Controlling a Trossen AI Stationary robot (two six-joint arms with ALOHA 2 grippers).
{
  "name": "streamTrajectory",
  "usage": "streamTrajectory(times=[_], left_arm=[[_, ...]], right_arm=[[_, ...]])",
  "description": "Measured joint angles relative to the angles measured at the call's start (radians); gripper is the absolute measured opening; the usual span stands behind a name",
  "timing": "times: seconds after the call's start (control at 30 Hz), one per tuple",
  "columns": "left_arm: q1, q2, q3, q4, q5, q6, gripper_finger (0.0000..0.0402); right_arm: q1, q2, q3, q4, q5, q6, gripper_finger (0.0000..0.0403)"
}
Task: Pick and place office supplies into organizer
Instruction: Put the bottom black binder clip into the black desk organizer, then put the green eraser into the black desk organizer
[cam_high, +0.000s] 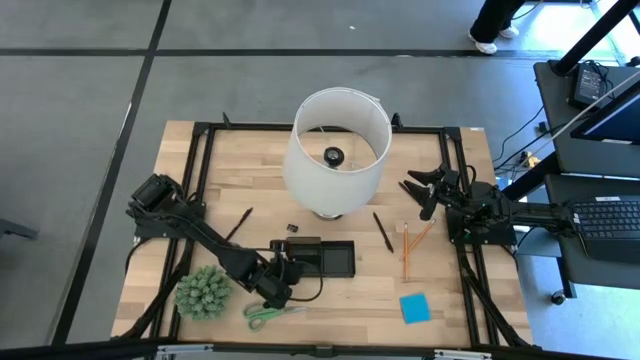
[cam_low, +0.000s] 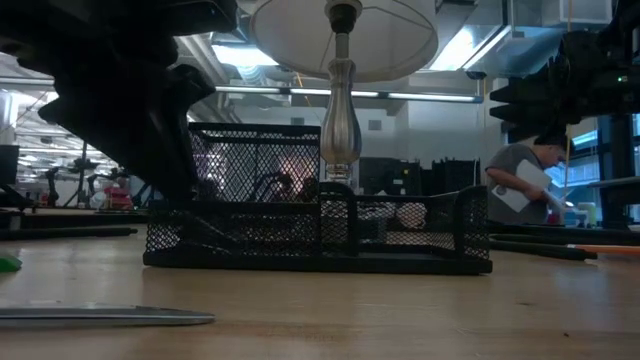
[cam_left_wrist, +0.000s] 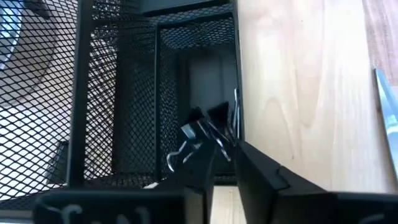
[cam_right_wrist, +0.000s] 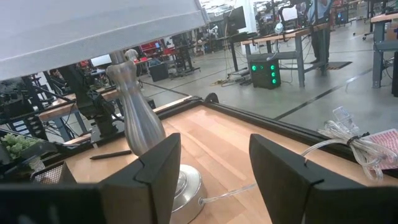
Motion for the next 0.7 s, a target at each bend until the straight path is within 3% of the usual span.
streamTrajectory(times=[0.27, 0.43, 0.7], left_arm=[[0.003, -0.024, 0.000, -0.025, 0.000, -0.029, 0.0101], [0.003, -0.074, 0.043, -0.143, 0.020, -0.131, 0.0113], [-0.006, -0.099, 0.058, -0.258, 0.370, -0.411, 0.0123]], right_arm=[[0.000, 0.000, 0.000, 0.000, 0.000, 0.000, 0.0193], [0.000, 0.000, 0.000, 0.000, 0.000, 0.000, 0.0193], [0.000, 0.000, 0.000, 0.000, 0.000, 0.000, 0.0193]])
